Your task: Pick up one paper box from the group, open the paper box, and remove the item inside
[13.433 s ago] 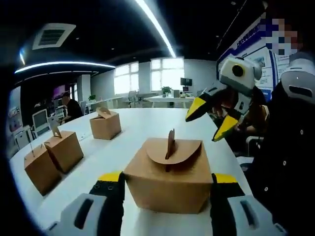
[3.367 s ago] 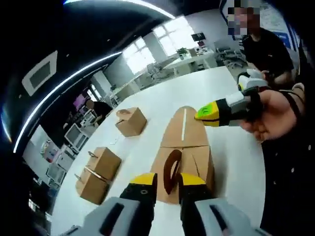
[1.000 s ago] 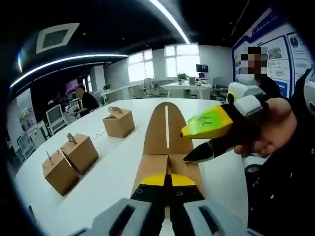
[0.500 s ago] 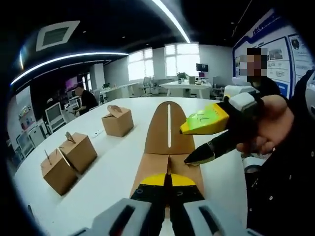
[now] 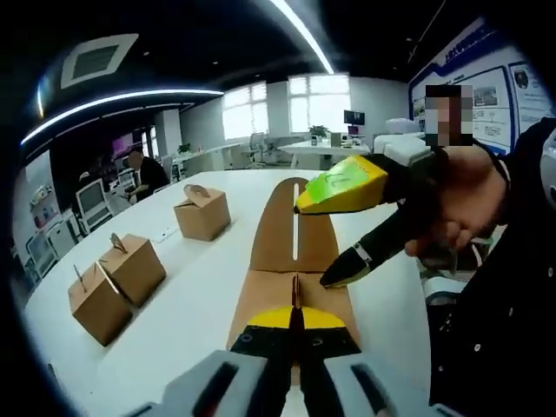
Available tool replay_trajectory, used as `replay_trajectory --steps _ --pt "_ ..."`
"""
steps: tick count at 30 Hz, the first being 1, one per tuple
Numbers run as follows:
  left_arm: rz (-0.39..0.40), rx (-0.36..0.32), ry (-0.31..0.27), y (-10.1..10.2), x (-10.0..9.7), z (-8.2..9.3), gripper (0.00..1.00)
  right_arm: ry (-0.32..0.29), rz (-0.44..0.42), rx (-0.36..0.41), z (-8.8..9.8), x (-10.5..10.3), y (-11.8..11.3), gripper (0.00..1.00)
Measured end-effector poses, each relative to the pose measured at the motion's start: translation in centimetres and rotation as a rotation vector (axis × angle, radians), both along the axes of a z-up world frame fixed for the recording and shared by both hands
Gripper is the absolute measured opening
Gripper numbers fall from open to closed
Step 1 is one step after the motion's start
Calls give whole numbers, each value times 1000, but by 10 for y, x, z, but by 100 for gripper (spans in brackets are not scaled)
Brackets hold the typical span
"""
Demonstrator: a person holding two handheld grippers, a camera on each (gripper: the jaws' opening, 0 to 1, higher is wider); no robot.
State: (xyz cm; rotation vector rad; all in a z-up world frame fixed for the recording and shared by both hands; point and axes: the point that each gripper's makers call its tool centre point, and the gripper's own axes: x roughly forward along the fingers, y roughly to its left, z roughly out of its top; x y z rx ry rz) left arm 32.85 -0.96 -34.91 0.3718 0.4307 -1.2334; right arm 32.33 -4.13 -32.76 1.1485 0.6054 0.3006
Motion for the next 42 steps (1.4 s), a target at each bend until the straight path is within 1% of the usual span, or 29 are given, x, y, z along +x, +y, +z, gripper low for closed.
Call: replay_trajectory --steps 3,5,6,8,9,10,11,12,13,14,16,17,19,22,26,27,28,29,31,35,37,39,40,42 --pt "0 4 -3 0 0 -1 3 1 13 -14 -1 3 1 57" --pt "3 5 0 1 1 -1 3 -2 18 -18 -3 2 1 53" --pt "4 1 3 2 1 -1 3 -10 22 -32 -6 1 0 49" --pt "1 -4 11 2 1 -1 3 -19 35 -55 -12 -3 0 33" --pt "3 -1 9 3 2 -2 3 -25 26 -76 -15 -3 -2 27" --pt "2 -1 12 3 2 -2 3 12 2 -86 -22 -3 -6 19" --pt "0 -5 18 2 1 -2 3 -5 10 -97 -25 -4 -7 13" --pt "1 -4 17 2 2 -2 3 -36 12 -148 -29 -2 -11 6" --pt "1 -2 16 2 2 -2 3 -42 10 -189 -34 -2 -13 3" --pt "-2 -3 18 2 1 -2 3 -40 13 -165 -35 -3 -9 3" --pt "-2 4 17 1 1 -4 3 -68 3 -169 -34 -2 -9 3" --pt "-1 6 18 1 1 -5 3 -96 5 -199 -32 -1 -8 3" --pt "2 9 17 1 1 -5 3 -137 2 -218 -25 -7 -1 3" --pt "6 7 18 0 0 -3 3 -234 14 -305 -13 -9 3 3" --pt "15 5 18 1 1 0 3 -304 22 -367 -7 -10 4 3" --pt "17 2 16 1 1 0 4 -330 26 -395 -5 -9 4 3" --pt "20 -4 2 1 2 2 4 -340 25 -412 -5 -9 3 3" --pt "13 -11 -44 1 4 4 4 -334 23 -400 -6 -10 3 3" --pt "0 -2 -93 3 4 5 7 -340 24 -399 -6 -10 2 3" --pt "-17 2 -76 8 -5 7 24 -362 26 -392 -3 -11 0 5" --pt "-24 -12 -77 10 -9 11 29 -388 30 -403 0 -12 0 10" --pt "-17 -21 -76 11 -11 14 32 -413 42 -412 4 -13 3 11" --pt "-10 -22 -82 12 -13 15 32 -428 44 -416 6 -14 3 12" --pt "7 -24 -114 13 -14 19 34 -452 45 -414 11 -12 3 15"
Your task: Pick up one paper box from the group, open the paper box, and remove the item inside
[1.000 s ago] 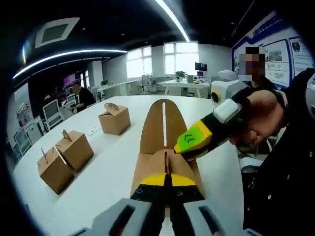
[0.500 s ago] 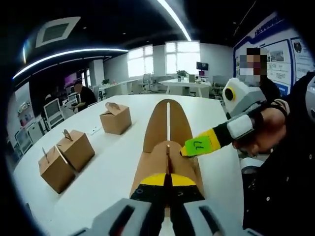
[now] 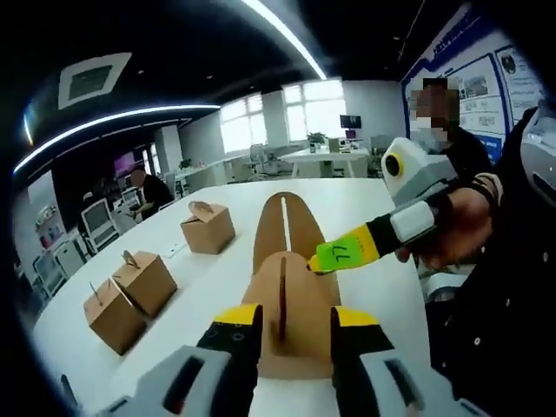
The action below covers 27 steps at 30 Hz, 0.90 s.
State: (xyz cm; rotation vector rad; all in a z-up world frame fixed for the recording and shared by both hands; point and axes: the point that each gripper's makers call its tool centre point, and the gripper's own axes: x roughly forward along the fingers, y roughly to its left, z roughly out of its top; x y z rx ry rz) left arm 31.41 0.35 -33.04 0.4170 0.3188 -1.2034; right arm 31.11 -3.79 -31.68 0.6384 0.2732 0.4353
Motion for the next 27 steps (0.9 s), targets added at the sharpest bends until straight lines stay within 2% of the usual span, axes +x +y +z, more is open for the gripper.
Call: replay_trajectory --steps 2,4,8,12,13,16,18,21,23,27 --pt "37 -7 -32 1 -3 5 34 -12 9 2 3 0 1 16" --pt "105 13 -110 5 -5 9 34 -30 23 8 7 -1 4 18" --pt "226 27 -206 3 -13 10 34 -62 46 11 14 -4 11 19" --pt "348 70 -334 3 -10 8 35 -83 67 19 19 -6 16 20" --pt "390 56 -374 2 -8 9 35 -86 79 20 20 -7 19 20" --pt "443 43 -440 1 -7 10 35 -87 96 22 19 -10 23 20" --pt "484 60 -494 3 -8 10 33 -84 106 24 17 -11 26 20" --pt "520 78 -530 5 -9 7 24 -80 120 27 15 -13 28 20" --pt "521 100 -560 6 -11 5 10 -82 123 25 14 -14 28 20" --pt "548 80 -537 6 -9 1 5 -98 132 16 17 -19 28 20"
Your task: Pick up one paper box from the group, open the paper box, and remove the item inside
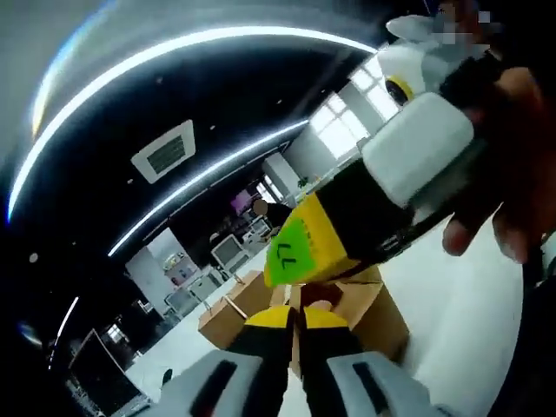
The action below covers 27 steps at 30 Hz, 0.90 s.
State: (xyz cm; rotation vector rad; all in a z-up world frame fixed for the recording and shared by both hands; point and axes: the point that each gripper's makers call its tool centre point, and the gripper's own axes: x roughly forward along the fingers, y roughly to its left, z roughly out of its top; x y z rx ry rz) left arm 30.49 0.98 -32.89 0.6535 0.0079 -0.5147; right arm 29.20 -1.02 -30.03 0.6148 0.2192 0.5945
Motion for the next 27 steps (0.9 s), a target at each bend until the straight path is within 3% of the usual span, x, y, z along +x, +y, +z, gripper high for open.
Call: replay_trajectory --steps 3,5,8,10,12,14,16,18,20,23,27 --pt "13 -9 -6 4 1 1 4 -42 -8 -29 6 -9 -8 21" --pt "26 -52 -3 8 0 5 4 -99 -38 -83 10 -14 -18 21" --pt "42 -75 1 11 0 6 4 -214 -153 -217 19 -22 -47 22" --pt "53 -89 -3 12 0 6 4 -245 -271 -263 20 -22 -74 26" --pt "56 -95 -4 10 0 6 4 -215 -330 -256 12 -17 -88 28" --pt "56 -93 -8 8 -1 5 4 -124 -275 -190 -2 -11 -78 34" --pt "52 -92 -12 6 -2 6 4 -75 -240 -132 -9 -3 -66 38" --pt "46 -101 -10 5 -3 7 4 -82 -242 -155 -12 5 -61 34" --pt "42 -118 -5 4 -3 7 4 -78 -238 -144 -15 11 -59 23" --pt "42 -171 8 4 -3 8 4 -20 -271 -74 -23 18 -65 8" --pt "72 -299 26 15 1 12 4 50 -315 40 -30 22 -80 3"
